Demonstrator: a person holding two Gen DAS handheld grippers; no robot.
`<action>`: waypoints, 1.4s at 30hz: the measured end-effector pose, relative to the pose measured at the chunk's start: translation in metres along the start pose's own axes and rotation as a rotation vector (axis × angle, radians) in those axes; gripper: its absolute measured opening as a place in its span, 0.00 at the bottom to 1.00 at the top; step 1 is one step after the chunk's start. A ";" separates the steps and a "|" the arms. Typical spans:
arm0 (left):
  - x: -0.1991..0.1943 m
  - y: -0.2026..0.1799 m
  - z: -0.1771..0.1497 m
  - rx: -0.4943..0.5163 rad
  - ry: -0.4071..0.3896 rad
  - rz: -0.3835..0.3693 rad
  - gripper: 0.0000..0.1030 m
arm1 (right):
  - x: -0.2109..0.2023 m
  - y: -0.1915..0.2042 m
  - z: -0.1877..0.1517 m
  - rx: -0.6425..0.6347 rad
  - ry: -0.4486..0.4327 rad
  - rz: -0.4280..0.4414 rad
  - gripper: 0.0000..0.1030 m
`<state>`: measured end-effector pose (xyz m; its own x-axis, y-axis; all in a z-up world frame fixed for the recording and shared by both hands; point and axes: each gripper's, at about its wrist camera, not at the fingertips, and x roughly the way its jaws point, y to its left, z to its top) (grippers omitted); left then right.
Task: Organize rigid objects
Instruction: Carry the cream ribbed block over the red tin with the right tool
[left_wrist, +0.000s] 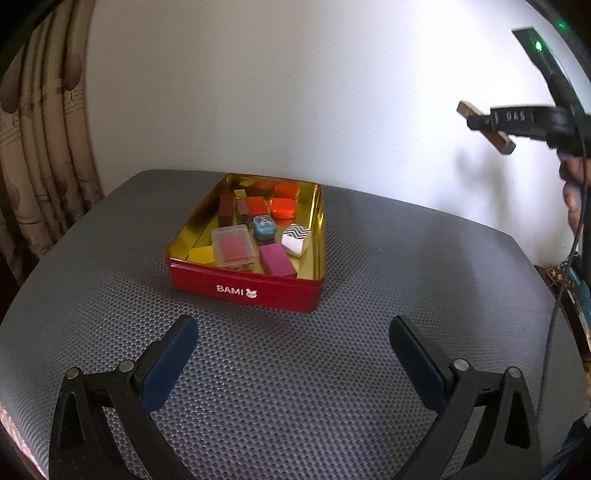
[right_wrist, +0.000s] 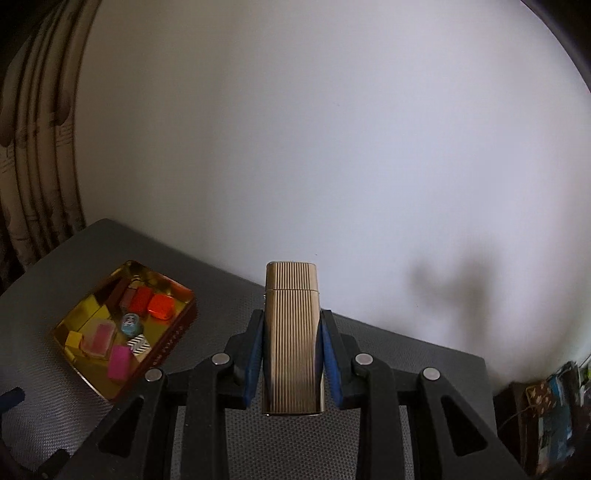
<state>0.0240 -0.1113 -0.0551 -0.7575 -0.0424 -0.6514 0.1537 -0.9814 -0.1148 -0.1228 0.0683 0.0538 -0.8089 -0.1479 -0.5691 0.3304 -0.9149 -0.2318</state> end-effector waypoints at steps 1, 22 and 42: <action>0.000 0.001 -0.002 0.005 -0.002 0.005 0.99 | -0.001 0.005 0.001 -0.005 -0.001 0.001 0.28; 0.014 0.040 -0.013 -0.054 0.032 0.042 0.99 | 0.003 0.101 0.019 -0.094 0.042 0.107 0.28; 0.035 0.059 -0.015 -0.117 0.068 0.088 0.99 | 0.097 0.183 -0.023 -0.020 0.215 0.301 0.28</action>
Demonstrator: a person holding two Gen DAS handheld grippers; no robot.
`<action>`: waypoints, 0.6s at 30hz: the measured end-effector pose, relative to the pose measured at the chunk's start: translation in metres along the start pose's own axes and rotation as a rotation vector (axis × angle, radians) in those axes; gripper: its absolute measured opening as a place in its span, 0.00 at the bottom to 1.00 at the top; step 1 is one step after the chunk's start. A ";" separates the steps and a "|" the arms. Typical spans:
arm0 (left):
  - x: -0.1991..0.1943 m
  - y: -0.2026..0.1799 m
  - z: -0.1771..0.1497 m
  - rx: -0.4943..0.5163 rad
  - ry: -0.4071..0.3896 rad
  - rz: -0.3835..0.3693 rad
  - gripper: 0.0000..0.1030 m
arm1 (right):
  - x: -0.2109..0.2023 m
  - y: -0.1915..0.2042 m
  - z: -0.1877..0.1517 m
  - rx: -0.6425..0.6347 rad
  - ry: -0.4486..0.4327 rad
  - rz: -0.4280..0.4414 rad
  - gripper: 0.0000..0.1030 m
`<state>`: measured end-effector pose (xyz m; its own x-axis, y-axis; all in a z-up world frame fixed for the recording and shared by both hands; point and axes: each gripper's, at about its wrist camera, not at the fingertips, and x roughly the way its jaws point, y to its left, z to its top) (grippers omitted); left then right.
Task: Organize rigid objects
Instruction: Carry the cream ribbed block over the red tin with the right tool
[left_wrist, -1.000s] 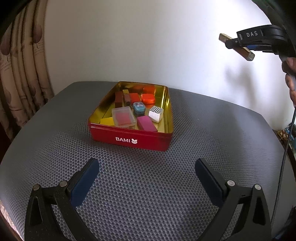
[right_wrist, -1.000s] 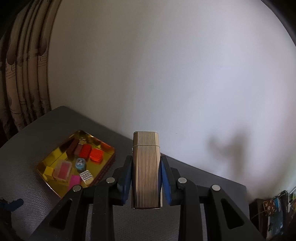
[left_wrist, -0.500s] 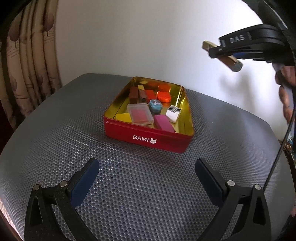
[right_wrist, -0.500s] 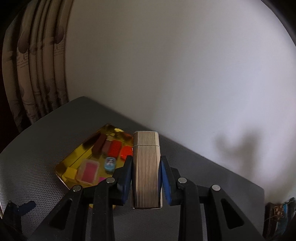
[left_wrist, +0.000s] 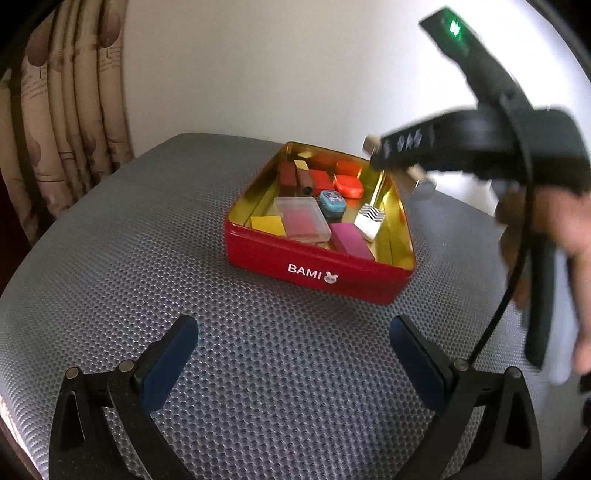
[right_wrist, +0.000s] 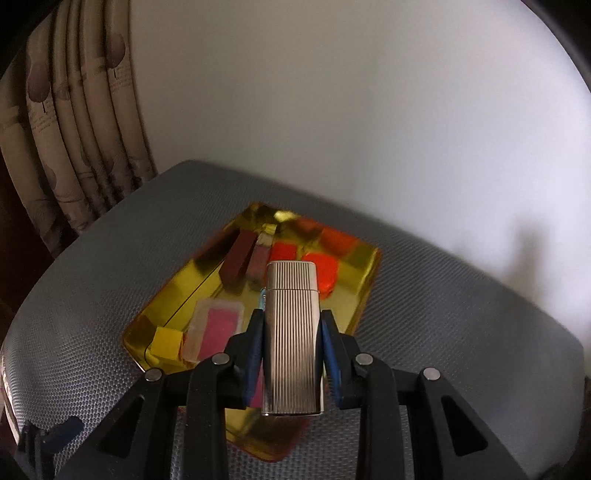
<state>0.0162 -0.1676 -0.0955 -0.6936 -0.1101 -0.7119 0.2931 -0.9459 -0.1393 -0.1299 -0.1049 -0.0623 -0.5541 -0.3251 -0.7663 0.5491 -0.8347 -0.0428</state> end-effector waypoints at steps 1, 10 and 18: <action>0.000 0.000 0.001 -0.001 -0.003 0.004 0.99 | 0.004 0.003 -0.004 -0.002 0.007 0.006 0.28; 0.007 0.005 -0.003 0.005 0.024 0.046 0.99 | 0.032 0.018 -0.024 -0.010 0.052 0.038 0.28; 0.011 0.011 -0.003 -0.009 0.034 0.041 0.99 | 0.052 -0.002 -0.007 0.044 0.043 0.032 0.28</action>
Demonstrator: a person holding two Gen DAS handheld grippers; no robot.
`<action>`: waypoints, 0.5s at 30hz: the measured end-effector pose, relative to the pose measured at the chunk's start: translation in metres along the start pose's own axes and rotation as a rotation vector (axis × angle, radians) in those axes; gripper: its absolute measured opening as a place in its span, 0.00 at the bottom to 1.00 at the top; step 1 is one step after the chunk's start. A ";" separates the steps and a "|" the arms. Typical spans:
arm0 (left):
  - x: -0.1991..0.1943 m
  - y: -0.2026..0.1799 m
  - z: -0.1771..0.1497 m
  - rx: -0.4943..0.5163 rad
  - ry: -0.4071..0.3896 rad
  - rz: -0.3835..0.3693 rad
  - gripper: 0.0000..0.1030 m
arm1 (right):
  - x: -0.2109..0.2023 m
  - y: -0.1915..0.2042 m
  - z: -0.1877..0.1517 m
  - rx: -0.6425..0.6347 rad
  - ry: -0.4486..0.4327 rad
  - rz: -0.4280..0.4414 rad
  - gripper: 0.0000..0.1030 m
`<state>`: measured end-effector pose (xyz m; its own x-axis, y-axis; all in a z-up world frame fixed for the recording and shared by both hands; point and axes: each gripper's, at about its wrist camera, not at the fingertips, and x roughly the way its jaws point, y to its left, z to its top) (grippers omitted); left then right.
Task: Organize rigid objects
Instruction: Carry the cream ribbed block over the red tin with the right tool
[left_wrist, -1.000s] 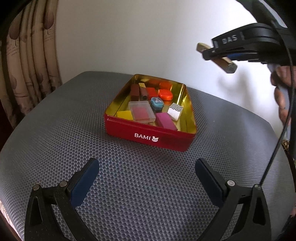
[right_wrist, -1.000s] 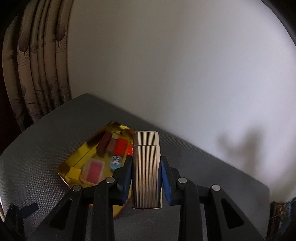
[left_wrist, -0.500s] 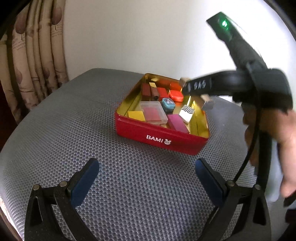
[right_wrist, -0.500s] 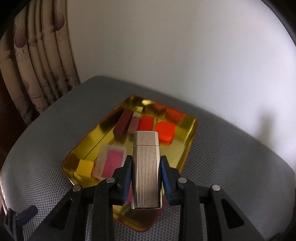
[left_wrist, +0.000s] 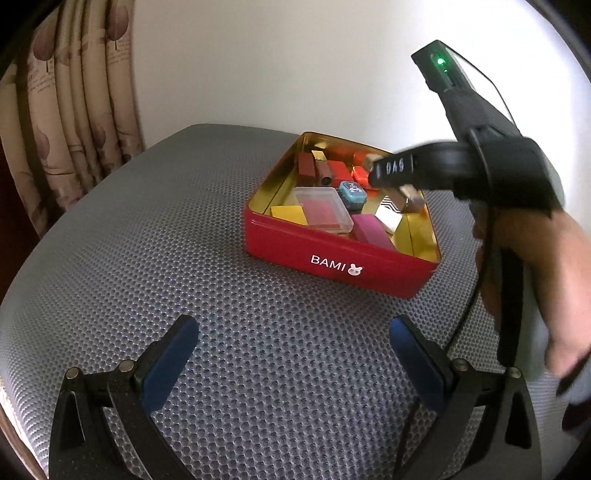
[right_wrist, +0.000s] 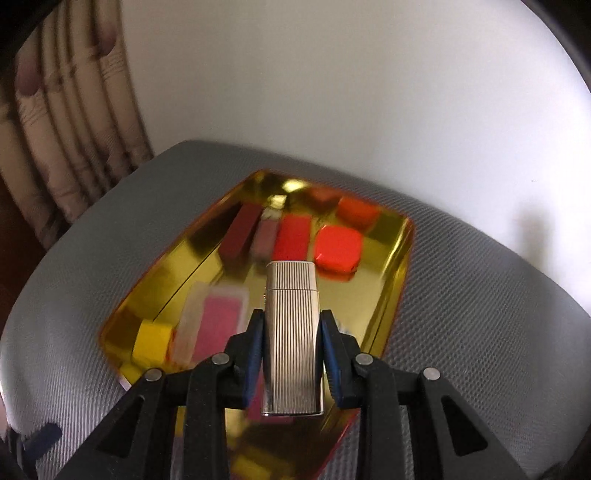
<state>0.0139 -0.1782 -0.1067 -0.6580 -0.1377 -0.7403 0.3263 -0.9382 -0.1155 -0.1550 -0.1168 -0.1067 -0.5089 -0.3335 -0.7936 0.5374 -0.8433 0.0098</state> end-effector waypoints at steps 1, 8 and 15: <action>0.001 0.001 0.000 -0.003 0.001 -0.002 0.99 | 0.003 -0.005 0.005 0.015 0.001 -0.001 0.28; 0.008 0.000 -0.003 0.016 0.025 0.001 0.99 | 0.041 -0.026 0.027 0.058 0.052 -0.027 0.28; 0.014 -0.005 -0.009 0.033 0.048 0.009 0.99 | 0.057 -0.033 0.030 0.049 0.053 -0.035 0.28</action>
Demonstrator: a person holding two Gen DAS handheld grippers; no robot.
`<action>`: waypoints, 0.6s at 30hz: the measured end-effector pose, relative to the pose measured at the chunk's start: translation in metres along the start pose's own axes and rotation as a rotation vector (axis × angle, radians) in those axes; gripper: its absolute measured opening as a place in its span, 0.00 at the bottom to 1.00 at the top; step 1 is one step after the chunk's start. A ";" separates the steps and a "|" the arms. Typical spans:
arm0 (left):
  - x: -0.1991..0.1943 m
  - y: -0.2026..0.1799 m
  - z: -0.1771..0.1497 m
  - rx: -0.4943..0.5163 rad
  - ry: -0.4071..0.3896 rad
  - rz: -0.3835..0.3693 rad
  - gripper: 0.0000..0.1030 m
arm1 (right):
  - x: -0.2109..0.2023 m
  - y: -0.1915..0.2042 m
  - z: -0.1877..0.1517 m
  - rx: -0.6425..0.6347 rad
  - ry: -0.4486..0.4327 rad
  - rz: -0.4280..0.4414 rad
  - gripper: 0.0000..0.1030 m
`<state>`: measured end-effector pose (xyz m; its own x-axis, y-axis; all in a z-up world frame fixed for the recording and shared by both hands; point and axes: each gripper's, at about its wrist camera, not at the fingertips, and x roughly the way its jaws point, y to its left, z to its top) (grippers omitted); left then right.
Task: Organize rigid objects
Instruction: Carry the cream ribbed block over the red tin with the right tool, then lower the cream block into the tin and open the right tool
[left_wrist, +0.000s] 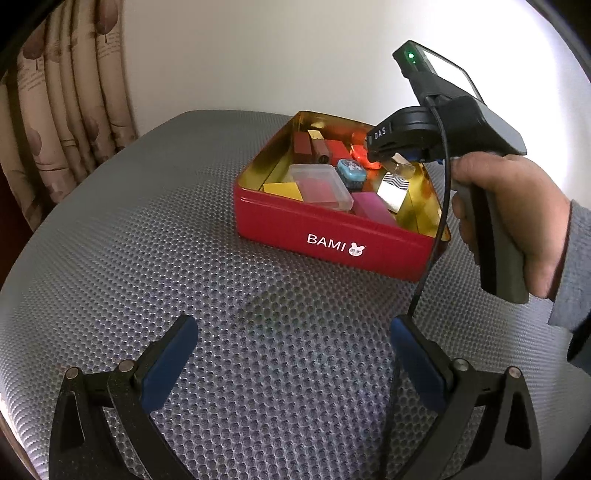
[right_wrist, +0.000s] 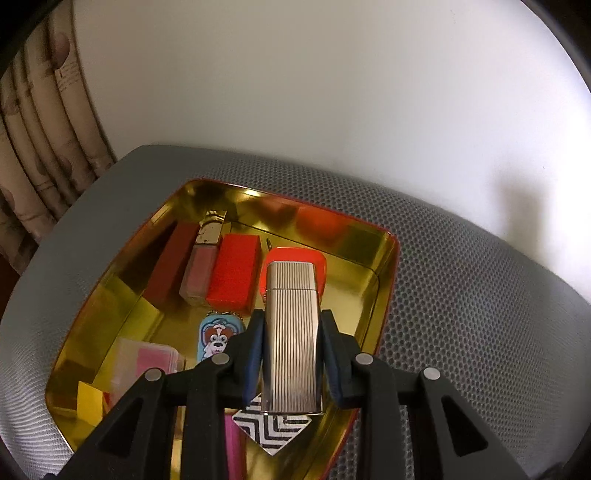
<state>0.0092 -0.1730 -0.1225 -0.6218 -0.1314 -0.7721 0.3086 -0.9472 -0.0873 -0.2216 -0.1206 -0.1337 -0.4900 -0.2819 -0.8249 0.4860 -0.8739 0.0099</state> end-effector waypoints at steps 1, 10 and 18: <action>0.000 -0.001 0.000 0.001 0.002 0.002 0.99 | 0.001 0.000 0.000 -0.003 -0.002 -0.002 0.28; -0.002 -0.007 -0.004 0.019 0.003 0.022 0.99 | 0.000 0.004 -0.002 -0.025 -0.001 0.029 0.30; -0.027 -0.023 -0.002 0.063 -0.060 0.043 0.99 | -0.079 -0.011 -0.022 0.007 -0.152 -0.027 0.47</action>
<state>0.0200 -0.1472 -0.1007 -0.6516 -0.1880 -0.7349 0.2912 -0.9566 -0.0134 -0.1721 -0.0802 -0.0811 -0.6072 -0.3143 -0.7298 0.4661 -0.8847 -0.0068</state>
